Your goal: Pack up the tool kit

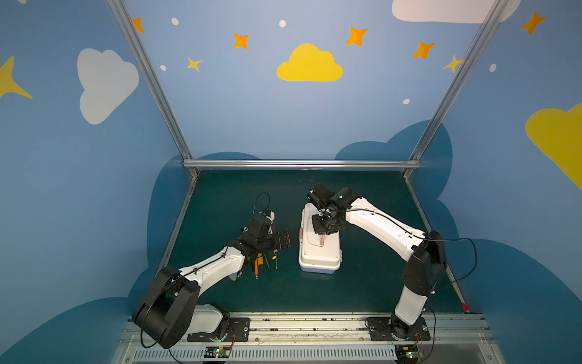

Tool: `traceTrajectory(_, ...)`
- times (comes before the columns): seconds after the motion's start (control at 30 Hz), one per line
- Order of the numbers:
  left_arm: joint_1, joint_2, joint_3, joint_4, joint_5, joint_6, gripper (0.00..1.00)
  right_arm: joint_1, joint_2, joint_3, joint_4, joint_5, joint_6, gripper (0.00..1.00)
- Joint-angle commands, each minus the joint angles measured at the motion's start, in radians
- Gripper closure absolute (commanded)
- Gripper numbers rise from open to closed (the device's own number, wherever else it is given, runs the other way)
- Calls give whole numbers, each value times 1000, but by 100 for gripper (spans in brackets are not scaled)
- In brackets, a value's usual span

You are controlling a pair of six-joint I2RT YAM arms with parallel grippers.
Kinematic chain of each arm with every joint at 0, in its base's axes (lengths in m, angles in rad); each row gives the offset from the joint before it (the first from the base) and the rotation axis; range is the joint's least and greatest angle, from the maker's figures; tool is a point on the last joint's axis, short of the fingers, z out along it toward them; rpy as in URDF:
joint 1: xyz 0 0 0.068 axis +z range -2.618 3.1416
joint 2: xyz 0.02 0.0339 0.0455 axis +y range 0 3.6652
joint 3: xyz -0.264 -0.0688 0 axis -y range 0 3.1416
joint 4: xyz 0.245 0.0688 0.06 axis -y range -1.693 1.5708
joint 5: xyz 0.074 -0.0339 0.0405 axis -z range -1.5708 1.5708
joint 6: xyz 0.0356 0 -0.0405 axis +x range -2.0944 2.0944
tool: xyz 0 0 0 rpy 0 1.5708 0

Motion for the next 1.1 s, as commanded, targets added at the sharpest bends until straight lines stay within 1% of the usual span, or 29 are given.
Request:
traceTrajectory(0.0,1,-23,-7,25,-13,-20,0,-7,-33,-24,23,-27,16,83)
traceTrajectory(0.13,5,-28,-2,13,-25,-63,0,-10,-46,-32,42,-48,11,92)
traceTrajectory(0.23,19,-31,5,8,1,-75,0,-13,-49,-39,72,-83,5,100)
traceTrajectory(0.3,25,-39,13,-8,4,-75,0,-18,-54,-50,114,-130,4,100)
traceTrajectory(0.4,45,-64,16,-21,20,-75,0,-26,-63,-66,200,-236,5,100)
traceTrajectory(0.5,65,-93,17,-42,35,-74,0,-45,-76,-83,298,-375,9,100)
traceTrajectory(0.63,95,-108,31,-100,107,-84,0,-84,-105,-144,432,-560,19,100)
traceTrajectory(0.73,100,-127,48,-143,113,-59,0,-131,-125,-238,570,-713,42,100)
traceTrajectory(0.83,99,-147,60,-164,111,-58,0,-198,-138,-375,782,-872,105,100)
traceTrajectory(0.93,99,-162,62,-151,144,-73,0,-260,-147,-463,892,-951,140,100)
traceTrajectory(1.0,96,-164,67,-150,162,-94,0,-294,-166,-502,900,-969,127,100)
traceTrajectory(1.07,91,-163,76,-151,165,-107,0,-324,-189,-521,859,-962,90,100)
